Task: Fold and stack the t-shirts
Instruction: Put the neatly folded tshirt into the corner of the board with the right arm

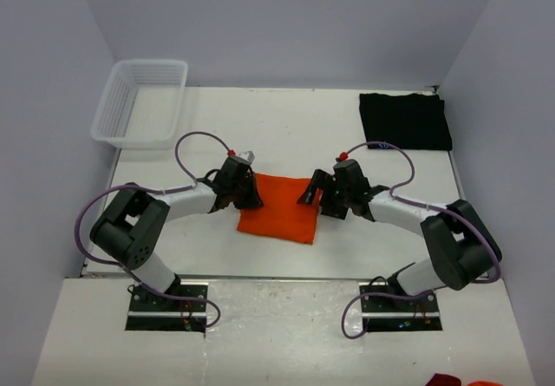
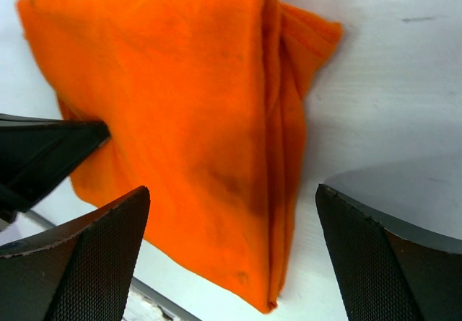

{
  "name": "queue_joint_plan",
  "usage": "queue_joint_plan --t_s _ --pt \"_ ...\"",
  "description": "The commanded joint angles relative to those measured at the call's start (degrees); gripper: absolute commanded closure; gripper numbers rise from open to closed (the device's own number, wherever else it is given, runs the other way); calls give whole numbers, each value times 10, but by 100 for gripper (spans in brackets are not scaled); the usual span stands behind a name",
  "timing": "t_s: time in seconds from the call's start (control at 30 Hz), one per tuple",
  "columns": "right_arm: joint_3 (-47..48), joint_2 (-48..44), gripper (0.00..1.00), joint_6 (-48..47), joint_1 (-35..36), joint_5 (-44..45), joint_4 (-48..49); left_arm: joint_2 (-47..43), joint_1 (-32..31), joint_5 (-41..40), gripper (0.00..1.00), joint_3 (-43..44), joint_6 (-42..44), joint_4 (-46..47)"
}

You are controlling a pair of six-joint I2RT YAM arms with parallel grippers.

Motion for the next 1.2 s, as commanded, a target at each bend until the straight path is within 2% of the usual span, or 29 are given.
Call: queue_joint_plan --t_s 0.0,0.17,0.33,0.43,0.57,0.6,0.67,0.7,0.77,0.8,0.83,1.17 --pt "-49 57 1 15 -1 0 -9 3 3 -21 100 -26 20 -50" --pt "-50 117 1 48 26 -29 54 -10 4 -20 100 -36 18 -50" --pt "-20 161 1 73 78 -24 61 -24 3 -17 100 -43 16 -51" --pt "-9 161 6 76 86 -9 41 -30 3 -18 100 -44 17 -56" --pt "-3 136 28 70 87 17 14 -31 3 -16 100 -44 17 -55" --pt "1 128 38 68 86 26 6 -32 4 -16 100 -44 17 -55" --pt "14 124 48 56 86 43 -22 -31 3 -16 100 -44 17 -54" --pt "20 122 57 54 87 49 -32 -31 3 -16 100 -44 17 -54" --pt "30 114 69 48 86 64 -57 -29 3 -16 100 -44 18 -53" --pt "35 111 88 43 87 73 -66 -29 3 -16 100 -45 18 -53" --pt "51 109 100 37 86 87 -93 -30 3 -16 100 -45 18 -53" --pt "200 111 100 -69 85 213 -260 -54 -4 -10 100 -61 19 -27"
